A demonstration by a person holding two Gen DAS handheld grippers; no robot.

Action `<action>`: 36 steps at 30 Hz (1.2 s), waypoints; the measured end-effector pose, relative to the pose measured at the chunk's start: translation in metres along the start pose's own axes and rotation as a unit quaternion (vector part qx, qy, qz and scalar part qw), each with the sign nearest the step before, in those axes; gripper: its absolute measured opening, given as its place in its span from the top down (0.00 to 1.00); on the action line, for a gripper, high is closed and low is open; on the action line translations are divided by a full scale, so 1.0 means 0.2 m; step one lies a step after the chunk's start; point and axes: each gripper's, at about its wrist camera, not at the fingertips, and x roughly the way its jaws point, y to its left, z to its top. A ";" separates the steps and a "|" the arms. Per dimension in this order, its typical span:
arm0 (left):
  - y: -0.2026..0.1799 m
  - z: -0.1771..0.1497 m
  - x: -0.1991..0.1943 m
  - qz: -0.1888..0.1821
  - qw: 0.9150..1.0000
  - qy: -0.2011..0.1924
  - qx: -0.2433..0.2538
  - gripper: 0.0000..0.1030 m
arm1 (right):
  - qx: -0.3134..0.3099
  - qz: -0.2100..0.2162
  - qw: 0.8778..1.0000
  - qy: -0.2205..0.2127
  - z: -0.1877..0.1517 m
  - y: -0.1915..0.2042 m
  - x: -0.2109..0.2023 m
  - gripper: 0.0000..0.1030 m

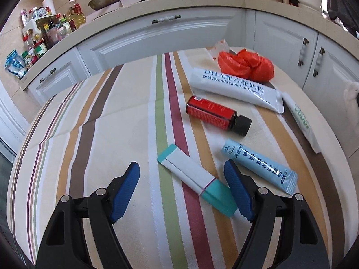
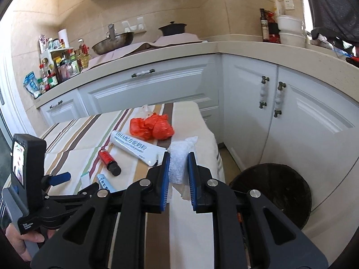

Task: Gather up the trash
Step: 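Grasp the teal-and-white tube with the left tool, then carry the tissue and tube over the bin and open both tools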

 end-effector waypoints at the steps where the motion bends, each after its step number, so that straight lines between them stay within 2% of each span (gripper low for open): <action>1: 0.00 0.00 0.00 0.001 1.000 0.000 0.004 0.27 | 0.002 0.000 1.000 0.000 0.00 -0.01 0.00 0.85; 10: 0.10 -0.05 -0.02 0.000 1.000 0.001 -0.017 0.28 | 0.007 -0.002 1.000 -0.002 -0.02 -0.02 -0.02 0.85; 18: 0.18 -0.08 -0.02 -0.031 0.999 0.002 -0.036 0.62 | 0.007 -0.001 1.000 0.000 -0.03 -0.02 -0.01 0.85; 23: 0.21 -0.08 -0.03 -0.046 0.998 -0.002 -0.047 0.78 | 0.008 -0.003 1.000 0.003 -0.04 -0.01 -0.01 0.85; 30: 0.23 -0.09 -0.05 -0.055 0.997 -0.012 -0.053 0.80 | 0.007 -0.004 1.000 0.000 -0.04 -0.01 -0.02 0.85; 36: 0.21 -0.08 -0.14 -0.023 0.997 -0.062 -0.030 0.80 | 0.002 -0.008 1.000 -0.012 -0.04 -0.02 -0.05 0.85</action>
